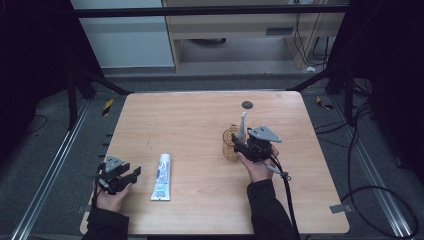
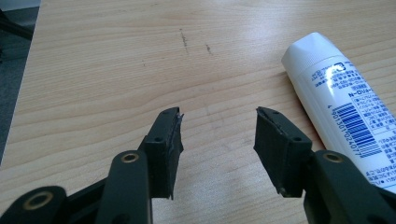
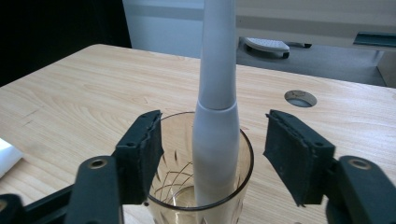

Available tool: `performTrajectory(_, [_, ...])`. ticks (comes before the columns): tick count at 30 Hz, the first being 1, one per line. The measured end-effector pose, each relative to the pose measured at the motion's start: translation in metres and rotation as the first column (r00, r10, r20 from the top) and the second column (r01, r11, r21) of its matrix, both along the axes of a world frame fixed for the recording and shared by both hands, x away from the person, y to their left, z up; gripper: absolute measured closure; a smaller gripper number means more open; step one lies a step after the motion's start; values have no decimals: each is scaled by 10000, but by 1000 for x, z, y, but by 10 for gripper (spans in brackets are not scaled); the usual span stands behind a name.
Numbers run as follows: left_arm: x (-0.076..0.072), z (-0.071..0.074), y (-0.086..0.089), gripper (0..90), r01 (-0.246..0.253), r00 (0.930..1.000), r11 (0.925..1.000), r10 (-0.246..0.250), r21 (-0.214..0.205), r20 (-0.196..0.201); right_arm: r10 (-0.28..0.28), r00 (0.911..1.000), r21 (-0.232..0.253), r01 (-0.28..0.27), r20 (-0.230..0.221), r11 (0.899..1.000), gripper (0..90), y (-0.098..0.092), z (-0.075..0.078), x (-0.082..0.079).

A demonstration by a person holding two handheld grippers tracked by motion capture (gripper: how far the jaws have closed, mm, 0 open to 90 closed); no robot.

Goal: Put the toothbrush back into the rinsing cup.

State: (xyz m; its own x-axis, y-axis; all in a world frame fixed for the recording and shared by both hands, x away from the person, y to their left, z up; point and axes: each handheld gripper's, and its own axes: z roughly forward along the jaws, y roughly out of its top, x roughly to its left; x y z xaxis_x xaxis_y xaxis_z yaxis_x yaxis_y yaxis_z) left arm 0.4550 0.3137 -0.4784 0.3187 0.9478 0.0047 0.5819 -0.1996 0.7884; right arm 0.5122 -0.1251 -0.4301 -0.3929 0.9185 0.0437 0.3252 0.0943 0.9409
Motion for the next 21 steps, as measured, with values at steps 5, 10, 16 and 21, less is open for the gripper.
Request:
performTrajectory(5, [-1,1,0,500,-8,10000,10000,8,3,13,265,9995,-75,-266,-143,9996,276,-1,7,-5])
performTrajectory(10, [-1,1,0,500,-2,10000,10000,2,-11,21,438,9988,126,-436,-202,9990,245,-8,18,-12])
performTrajectory(16, [-1,1,0,501,-20,10000,10000,20,-14,6,471,9987,11,-470,-211,9989,219,-16,25,-19])
performTrajectory(21, [-1,1,1,501,-16,10000,10000,16,-32,11,562,9980,-222,-569,-297,9981,213,-23,25,-23])
